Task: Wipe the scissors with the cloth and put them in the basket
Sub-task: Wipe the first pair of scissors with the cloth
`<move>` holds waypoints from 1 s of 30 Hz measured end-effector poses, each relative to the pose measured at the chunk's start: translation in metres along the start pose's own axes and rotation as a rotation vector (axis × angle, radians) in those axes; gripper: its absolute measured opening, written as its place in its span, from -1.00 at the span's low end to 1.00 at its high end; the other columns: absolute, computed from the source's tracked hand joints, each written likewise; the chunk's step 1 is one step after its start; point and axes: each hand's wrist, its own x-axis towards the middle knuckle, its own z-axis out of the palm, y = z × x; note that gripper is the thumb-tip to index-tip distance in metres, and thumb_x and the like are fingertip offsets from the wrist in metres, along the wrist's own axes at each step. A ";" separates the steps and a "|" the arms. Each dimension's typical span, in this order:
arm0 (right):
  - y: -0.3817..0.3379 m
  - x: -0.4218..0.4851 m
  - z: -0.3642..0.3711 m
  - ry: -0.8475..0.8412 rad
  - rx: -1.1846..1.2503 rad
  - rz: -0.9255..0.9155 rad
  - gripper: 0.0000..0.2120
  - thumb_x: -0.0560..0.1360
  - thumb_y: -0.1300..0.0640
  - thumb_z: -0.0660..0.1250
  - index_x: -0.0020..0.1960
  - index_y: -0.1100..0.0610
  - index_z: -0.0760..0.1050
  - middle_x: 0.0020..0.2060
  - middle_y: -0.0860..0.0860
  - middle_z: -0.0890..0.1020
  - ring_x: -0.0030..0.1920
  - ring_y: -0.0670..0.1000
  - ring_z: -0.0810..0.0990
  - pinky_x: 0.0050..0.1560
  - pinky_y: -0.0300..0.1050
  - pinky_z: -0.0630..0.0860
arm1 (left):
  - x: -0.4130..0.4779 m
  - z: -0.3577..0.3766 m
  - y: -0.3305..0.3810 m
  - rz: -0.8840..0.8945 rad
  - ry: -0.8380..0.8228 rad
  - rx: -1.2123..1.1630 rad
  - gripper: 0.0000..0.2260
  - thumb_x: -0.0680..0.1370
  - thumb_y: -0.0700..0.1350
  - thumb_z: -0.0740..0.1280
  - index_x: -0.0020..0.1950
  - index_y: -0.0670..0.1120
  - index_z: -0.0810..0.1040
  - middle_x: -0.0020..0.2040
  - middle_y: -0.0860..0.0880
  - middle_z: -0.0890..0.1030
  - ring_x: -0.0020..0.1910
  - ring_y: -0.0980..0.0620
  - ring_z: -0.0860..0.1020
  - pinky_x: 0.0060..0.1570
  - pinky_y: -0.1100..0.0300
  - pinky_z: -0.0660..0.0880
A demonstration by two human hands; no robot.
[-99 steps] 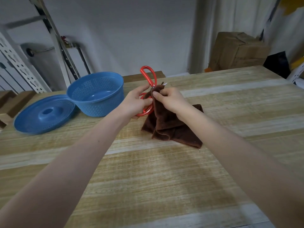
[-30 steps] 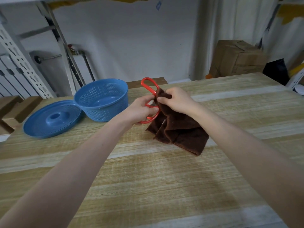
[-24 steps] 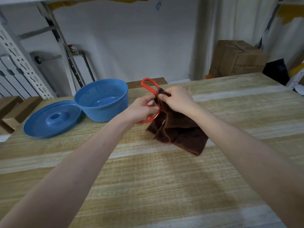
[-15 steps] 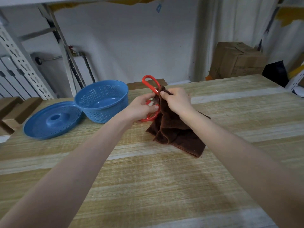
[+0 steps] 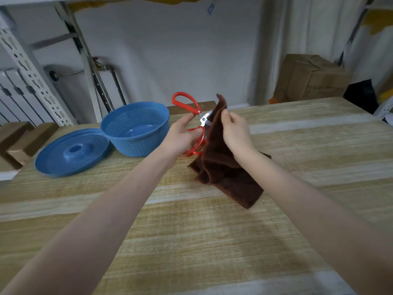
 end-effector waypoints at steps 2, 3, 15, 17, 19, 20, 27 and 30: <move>-0.005 0.004 0.006 -0.136 -0.111 0.031 -0.63 0.66 0.00 0.10 -0.01 0.20 0.59 -0.08 0.10 0.64 -0.04 0.08 0.59 -0.01 -0.05 0.46 | 0.001 0.002 -0.004 0.026 0.006 -0.026 -0.55 0.63 -0.27 0.21 0.46 0.10 0.29 -0.56 0.12 0.33 -0.66 0.20 0.24 -0.64 0.40 0.17; -0.006 0.004 0.008 -0.190 -0.143 0.033 -0.66 0.64 -0.01 0.15 0.00 0.19 0.59 -0.06 0.12 0.66 0.00 0.11 0.60 0.04 0.00 0.49 | 0.001 0.003 -0.005 0.042 0.009 -0.034 -0.55 0.63 -0.28 0.20 0.42 0.13 0.30 -0.56 0.11 0.32 -0.66 0.20 0.23 -0.64 0.39 0.17; -0.002 0.011 -0.021 -0.417 -0.251 -0.003 -0.74 0.58 0.09 0.31 -0.10 0.29 0.59 -0.22 0.14 0.64 -0.20 0.07 0.58 -0.14 -0.08 0.47 | 0.011 -0.011 -0.017 -0.026 -0.124 0.042 -0.60 0.61 -0.15 0.28 0.33 0.28 0.38 -0.33 -0.05 0.37 -0.52 0.10 0.17 -0.56 0.29 0.06; -0.001 0.011 -0.023 -0.411 -0.229 0.035 -0.78 0.58 0.07 0.32 -0.12 0.20 0.61 -0.21 0.09 0.66 -0.18 0.05 0.61 -0.10 -0.07 0.50 | 0.013 -0.010 -0.018 -0.041 -0.113 0.030 -0.60 0.62 -0.17 0.27 0.32 0.28 0.38 -0.40 0.02 0.34 -0.53 0.11 0.16 -0.57 0.30 0.06; 0.000 0.012 -0.023 -0.413 -0.157 0.127 -0.83 0.56 0.08 0.35 -0.17 0.10 0.61 -0.22 0.03 0.66 -0.15 0.03 0.63 -0.07 -0.11 0.53 | 0.012 -0.008 -0.018 -0.047 -0.117 0.016 -0.62 0.62 -0.18 0.25 0.30 0.27 0.40 -0.46 0.07 0.30 -0.53 0.12 0.15 -0.59 0.31 0.06; 0.001 0.013 -0.024 -0.415 -0.109 0.181 -0.86 0.54 0.09 0.37 -0.17 0.09 0.62 -0.21 0.03 0.67 -0.13 0.05 0.64 -0.04 -0.10 0.55 | 0.012 -0.006 -0.018 -0.050 -0.123 0.016 -0.63 0.62 -0.18 0.24 0.28 0.27 0.41 -0.46 0.07 0.29 -0.52 0.11 0.15 -0.59 0.31 0.06; 0.005 0.010 -0.032 -0.458 0.060 0.218 -0.83 0.58 0.27 0.28 -0.16 0.17 0.57 -0.34 0.03 0.66 -0.27 -0.01 0.65 -0.24 -0.19 0.57 | 0.011 -0.005 -0.012 -0.057 -0.123 0.003 -0.63 0.63 -0.20 0.23 0.21 0.31 0.41 -0.43 0.05 0.31 -0.52 0.11 0.18 -0.57 0.28 0.07; 0.002 0.010 -0.028 -0.436 0.053 0.185 -0.88 0.56 0.17 0.34 -0.13 0.11 0.61 -0.24 0.03 0.68 -0.17 0.01 0.67 -0.04 -0.11 0.59 | 0.009 -0.001 -0.006 -0.030 -0.113 0.041 -0.63 0.64 -0.20 0.21 0.15 0.33 0.38 -0.50 0.12 0.37 -0.59 0.16 0.24 -0.60 0.32 0.12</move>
